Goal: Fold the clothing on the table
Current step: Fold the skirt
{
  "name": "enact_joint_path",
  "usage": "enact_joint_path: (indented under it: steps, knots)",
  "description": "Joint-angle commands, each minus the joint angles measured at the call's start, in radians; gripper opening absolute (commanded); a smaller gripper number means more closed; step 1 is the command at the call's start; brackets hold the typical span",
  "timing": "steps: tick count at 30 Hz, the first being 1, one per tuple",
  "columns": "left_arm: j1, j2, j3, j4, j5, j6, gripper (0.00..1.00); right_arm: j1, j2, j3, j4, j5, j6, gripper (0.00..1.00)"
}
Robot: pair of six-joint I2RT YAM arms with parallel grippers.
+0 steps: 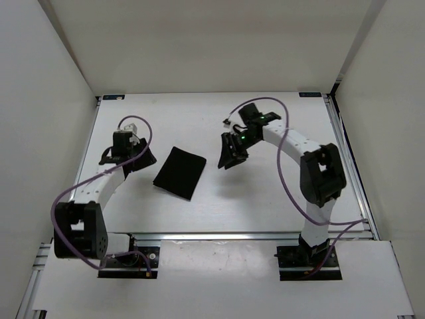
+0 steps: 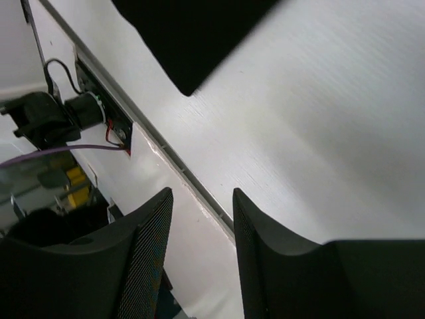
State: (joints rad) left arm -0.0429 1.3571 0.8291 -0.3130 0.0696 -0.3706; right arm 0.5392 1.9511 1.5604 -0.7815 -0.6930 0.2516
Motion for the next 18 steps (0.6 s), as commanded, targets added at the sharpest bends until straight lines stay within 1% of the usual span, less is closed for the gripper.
enact_joint_path:
  steps: [1, 2, 3, 4, 6, 7, 9, 11, 13, 18]
  knots:
    - [-0.035, -0.087, -0.091, -0.004, 0.230, -0.120, 0.58, -0.111, -0.164, -0.072, 0.027, 0.013, 0.003, 0.47]
    - [-0.066, -0.105, -0.097, -0.026, 0.225, -0.128, 0.63, -0.158, -0.188, -0.098, 0.021, 0.007, 0.000, 0.47]
    - [-0.077, -0.128, -0.123, -0.038, 0.225, -0.131, 0.78, -0.195, -0.202, -0.127, 0.033, 0.003, -0.002, 0.47]
    - [-0.078, -0.139, -0.146, -0.060, 0.234, -0.126, 0.98, -0.208, -0.222, -0.161, 0.034, -0.005, -0.009, 0.47]
    - [-0.062, -0.200, -0.183, -0.092, 0.230, -0.129, 0.99, -0.263, -0.244, -0.186, 0.031, 0.009, -0.024, 0.47]
    - [-0.061, -0.214, -0.194, -0.124, 0.217, -0.117, 0.99, -0.269, -0.263, -0.215, 0.036, 0.015, -0.026, 0.48]
    - [-0.064, -0.253, -0.196, -0.176, 0.141, -0.088, 0.99, -0.288, -0.282, -0.253, 0.048, 0.018, -0.020, 0.48]
    - [-0.067, -0.275, -0.182, -0.221, 0.107, -0.050, 0.98, -0.298, -0.311, -0.315, 0.080, 0.003, -0.008, 0.47]
    - [-0.064, -0.292, -0.191, -0.239, 0.084, -0.041, 0.99, -0.318, -0.317, -0.329, 0.103, -0.014, -0.003, 0.47]
    - [-0.054, -0.303, -0.220, -0.225, 0.098, -0.037, 0.99, -0.317, -0.297, -0.330, 0.091, -0.014, -0.002, 0.47]
